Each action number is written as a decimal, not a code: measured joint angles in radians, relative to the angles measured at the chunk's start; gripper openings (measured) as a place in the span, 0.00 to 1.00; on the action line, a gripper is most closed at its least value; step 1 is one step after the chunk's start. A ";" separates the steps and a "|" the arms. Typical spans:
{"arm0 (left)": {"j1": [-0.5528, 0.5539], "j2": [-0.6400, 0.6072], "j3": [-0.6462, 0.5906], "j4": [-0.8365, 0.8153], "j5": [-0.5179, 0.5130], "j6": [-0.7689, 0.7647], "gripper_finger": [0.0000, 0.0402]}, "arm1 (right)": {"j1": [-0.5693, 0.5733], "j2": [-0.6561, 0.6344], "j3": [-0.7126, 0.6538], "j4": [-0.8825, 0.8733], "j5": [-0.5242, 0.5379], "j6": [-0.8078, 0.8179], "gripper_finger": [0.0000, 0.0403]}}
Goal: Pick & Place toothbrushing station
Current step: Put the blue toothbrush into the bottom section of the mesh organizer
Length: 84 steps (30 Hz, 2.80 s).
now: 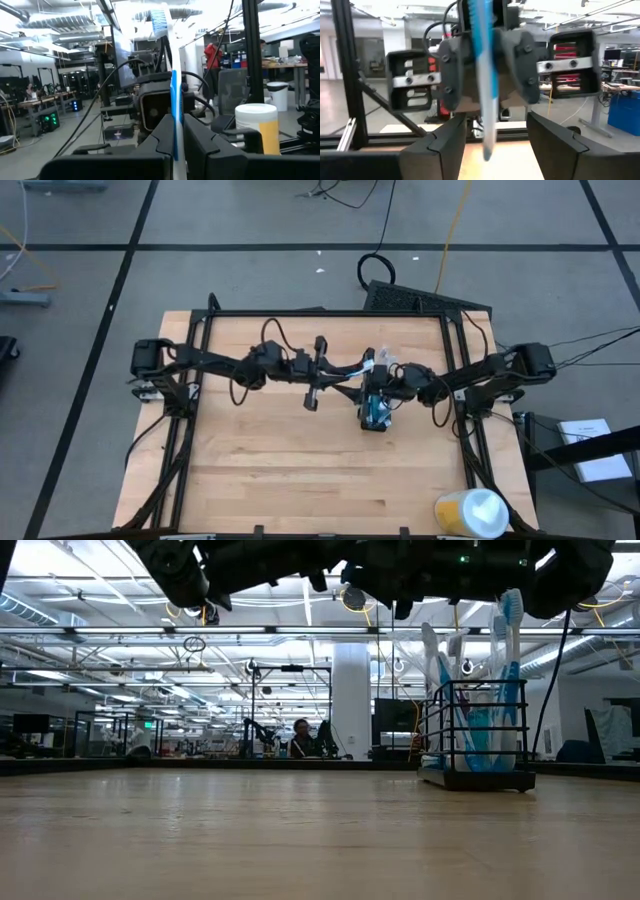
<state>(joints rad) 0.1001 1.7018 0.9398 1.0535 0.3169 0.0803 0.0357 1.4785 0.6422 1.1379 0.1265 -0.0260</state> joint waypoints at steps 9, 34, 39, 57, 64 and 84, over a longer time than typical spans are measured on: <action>0.000 -0.002 0.000 -0.012 0.000 -0.004 0.04 | 0.005 0.001 0.000 -0.019 -0.001 -0.062 0.26; 0.003 -0.001 0.013 -0.088 -0.004 -0.241 0.11 | -0.008 -0.266 0.002 -0.582 -0.103 0.010 0.04; 0.004 -0.005 0.102 -0.225 0.004 -0.270 0.26 | -0.008 -0.264 -0.001 -0.620 -0.101 0.012 0.04; -0.025 -0.005 0.310 -0.589 0.074 -0.105 0.48 | -0.007 -0.264 -0.002 -0.645 -0.104 -0.014 0.04; -0.008 -0.056 0.309 -0.692 0.075 -0.058 0.36 | -0.007 -0.264 -0.002 -0.651 -0.102 -0.016 0.04; -0.002 -0.061 0.309 -0.745 0.072 -0.040 0.11 | -0.007 -0.265 -0.001 -0.641 -0.100 -0.001 0.04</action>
<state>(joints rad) 0.0986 1.6405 1.2491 0.3083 0.3892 0.0403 0.0284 1.2133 0.6414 0.4973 0.0265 -0.0273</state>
